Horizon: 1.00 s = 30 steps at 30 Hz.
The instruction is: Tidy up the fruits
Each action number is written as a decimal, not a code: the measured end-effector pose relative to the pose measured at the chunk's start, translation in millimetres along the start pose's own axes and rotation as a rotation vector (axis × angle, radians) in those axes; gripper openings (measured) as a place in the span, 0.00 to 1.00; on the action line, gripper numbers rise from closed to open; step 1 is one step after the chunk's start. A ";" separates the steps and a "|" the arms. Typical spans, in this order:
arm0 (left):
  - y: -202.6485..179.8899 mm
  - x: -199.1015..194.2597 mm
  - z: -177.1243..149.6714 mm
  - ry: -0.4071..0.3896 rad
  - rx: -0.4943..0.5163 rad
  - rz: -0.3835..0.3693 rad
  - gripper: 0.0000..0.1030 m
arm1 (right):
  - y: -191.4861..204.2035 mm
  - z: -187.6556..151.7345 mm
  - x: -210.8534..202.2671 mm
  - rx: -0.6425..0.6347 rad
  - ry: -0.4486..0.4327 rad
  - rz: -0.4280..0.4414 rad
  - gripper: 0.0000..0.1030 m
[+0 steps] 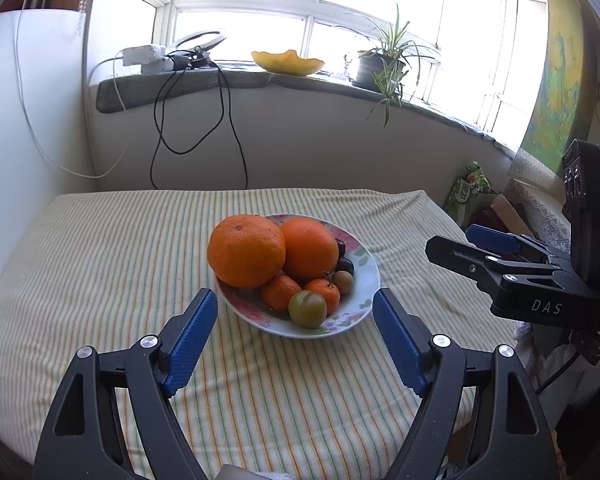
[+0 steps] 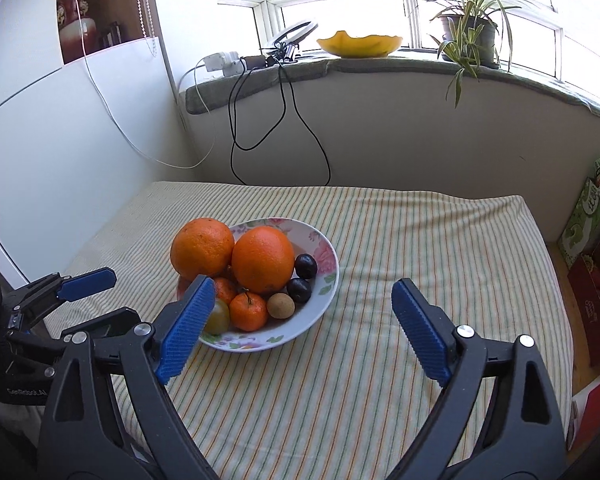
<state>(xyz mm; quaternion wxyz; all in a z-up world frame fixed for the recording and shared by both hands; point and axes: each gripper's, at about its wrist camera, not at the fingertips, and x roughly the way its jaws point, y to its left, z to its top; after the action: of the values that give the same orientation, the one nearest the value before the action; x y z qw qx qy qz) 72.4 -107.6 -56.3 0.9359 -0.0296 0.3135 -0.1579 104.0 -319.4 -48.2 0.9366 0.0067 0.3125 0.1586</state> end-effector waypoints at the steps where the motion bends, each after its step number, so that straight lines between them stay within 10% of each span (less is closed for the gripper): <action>1: 0.7 -1.1 -0.2 -0.002 -0.002 0.004 0.78 | -0.1 -1.4 -2.2 0.000 -0.004 -0.007 0.93; 30: 5.3 -7.7 -2.2 -0.015 -0.025 0.059 0.78 | -2.2 -12.8 -13.2 0.030 -0.015 -0.047 0.95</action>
<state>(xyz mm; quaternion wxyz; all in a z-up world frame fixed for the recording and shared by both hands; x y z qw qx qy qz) 66.7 -100.1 -54.4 0.9420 -0.0334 0.3091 -0.1262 87.1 -326.6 -51.0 0.9421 0.0144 0.3079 0.1316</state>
